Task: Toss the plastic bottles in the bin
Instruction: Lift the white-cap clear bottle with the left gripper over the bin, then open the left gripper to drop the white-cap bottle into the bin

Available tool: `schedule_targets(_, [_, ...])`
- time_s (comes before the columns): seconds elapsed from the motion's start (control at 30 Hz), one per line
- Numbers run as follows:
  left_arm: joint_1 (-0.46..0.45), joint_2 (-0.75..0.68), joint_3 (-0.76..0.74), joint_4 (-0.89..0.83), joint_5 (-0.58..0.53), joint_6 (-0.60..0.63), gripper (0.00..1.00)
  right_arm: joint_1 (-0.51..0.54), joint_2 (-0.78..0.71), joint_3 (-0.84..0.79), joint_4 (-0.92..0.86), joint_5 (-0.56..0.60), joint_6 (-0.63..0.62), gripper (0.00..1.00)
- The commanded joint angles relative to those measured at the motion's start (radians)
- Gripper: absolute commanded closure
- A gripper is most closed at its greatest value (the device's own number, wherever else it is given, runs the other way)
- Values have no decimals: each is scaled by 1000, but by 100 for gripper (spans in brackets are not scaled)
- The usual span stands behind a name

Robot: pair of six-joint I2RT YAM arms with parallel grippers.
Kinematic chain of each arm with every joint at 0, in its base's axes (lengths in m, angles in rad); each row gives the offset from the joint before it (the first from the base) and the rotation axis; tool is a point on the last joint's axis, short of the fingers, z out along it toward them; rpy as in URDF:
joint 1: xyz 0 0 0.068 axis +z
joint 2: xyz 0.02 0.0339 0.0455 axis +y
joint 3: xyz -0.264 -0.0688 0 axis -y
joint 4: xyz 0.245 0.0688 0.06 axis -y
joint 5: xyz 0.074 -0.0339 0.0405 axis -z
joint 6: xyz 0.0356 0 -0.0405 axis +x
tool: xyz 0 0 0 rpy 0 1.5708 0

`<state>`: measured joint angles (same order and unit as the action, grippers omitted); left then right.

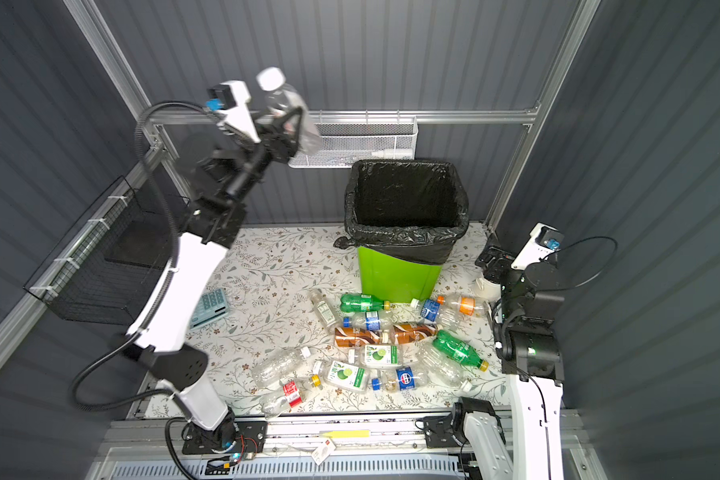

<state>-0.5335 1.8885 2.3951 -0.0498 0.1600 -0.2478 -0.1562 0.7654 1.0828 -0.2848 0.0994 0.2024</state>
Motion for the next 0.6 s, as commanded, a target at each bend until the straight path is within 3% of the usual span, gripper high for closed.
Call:
schedule_targets(0.0, [-108,230,316,-349,245,65,15,-3,7,17,-13,-88,5,1])
schedule_targets(0.07, [-115,250,358,-393,261,86,1,-3,12,29,-35,-110,-1,1])
schedule_targets(0.1, [-115,199,271,-364,210,101,0,-3,9,34,-42,-102,-2,1])
schedule_targets(0.2, [-114,-65,-187,-59,-14,158,0,-3,-24,9,-16,-76,-4,1])
schedule_targets(0.3, [-115,-259,-463,161,-156,214,0,-3,-52,-13,15,-110,4,1])
schedule_targets(0.57, [-114,-437,-676,140,-402,289,0,0,-58,-24,53,-282,-17,1])
